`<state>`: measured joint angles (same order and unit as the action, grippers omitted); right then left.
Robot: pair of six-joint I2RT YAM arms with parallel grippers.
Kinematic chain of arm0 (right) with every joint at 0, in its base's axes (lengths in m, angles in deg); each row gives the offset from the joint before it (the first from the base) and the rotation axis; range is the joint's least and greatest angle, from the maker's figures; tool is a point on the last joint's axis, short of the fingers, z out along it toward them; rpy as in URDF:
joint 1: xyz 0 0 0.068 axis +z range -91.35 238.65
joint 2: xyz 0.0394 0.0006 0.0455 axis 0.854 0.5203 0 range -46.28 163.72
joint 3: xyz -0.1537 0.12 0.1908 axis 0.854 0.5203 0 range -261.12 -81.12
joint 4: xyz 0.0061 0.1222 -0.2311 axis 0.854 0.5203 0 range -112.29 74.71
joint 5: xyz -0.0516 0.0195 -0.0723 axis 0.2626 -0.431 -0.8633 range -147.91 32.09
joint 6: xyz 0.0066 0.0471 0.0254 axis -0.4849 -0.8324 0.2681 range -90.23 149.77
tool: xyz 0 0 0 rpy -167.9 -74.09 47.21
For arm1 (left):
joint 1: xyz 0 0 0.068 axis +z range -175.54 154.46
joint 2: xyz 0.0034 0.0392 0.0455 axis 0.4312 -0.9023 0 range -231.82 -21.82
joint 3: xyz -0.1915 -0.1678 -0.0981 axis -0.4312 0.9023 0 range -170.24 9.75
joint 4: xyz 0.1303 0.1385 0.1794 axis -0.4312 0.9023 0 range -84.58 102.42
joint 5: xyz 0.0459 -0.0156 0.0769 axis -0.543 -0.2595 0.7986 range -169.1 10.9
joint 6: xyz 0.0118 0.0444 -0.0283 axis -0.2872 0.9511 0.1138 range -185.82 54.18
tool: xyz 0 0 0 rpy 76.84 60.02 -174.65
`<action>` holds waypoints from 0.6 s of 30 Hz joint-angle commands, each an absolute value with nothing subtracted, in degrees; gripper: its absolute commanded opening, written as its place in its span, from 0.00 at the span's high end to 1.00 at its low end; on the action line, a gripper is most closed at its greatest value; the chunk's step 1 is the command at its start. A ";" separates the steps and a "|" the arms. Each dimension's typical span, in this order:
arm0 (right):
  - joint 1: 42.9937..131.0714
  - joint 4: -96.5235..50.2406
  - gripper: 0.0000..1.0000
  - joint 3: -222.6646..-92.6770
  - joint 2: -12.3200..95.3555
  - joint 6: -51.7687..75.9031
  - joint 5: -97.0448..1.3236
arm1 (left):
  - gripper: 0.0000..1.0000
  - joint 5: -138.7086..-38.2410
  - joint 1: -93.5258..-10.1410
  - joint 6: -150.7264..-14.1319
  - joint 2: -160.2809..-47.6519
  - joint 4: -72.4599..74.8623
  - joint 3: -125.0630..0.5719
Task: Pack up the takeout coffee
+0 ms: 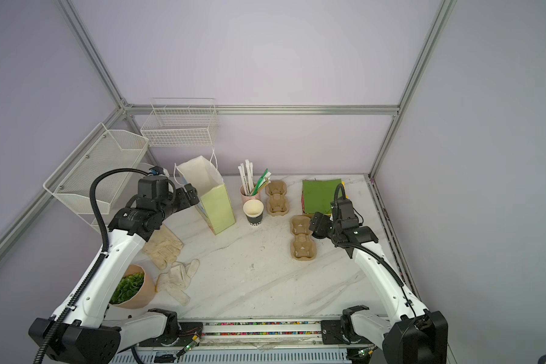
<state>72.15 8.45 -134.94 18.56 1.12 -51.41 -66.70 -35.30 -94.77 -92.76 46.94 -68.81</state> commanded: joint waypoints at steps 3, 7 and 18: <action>72.40 10.99 0.03 -135.96 17.86 2.49 -50.09 | 0.00 -64.89 -34.83 -94.69 -98.58 49.43 -81.62; 72.54 12.60 0.03 -136.99 16.40 3.11 -50.76 | 0.04 -63.47 -34.60 -94.30 -102.28 51.04 -83.97; 72.73 17.11 0.03 -141.28 13.92 4.98 -51.63 | 0.31 -64.24 -34.42 -94.56 -110.37 52.79 -87.52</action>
<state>72.45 14.05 -140.30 14.62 3.59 -50.84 -64.56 -34.82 -94.86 -111.05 52.75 -81.44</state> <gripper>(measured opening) 0.975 0.699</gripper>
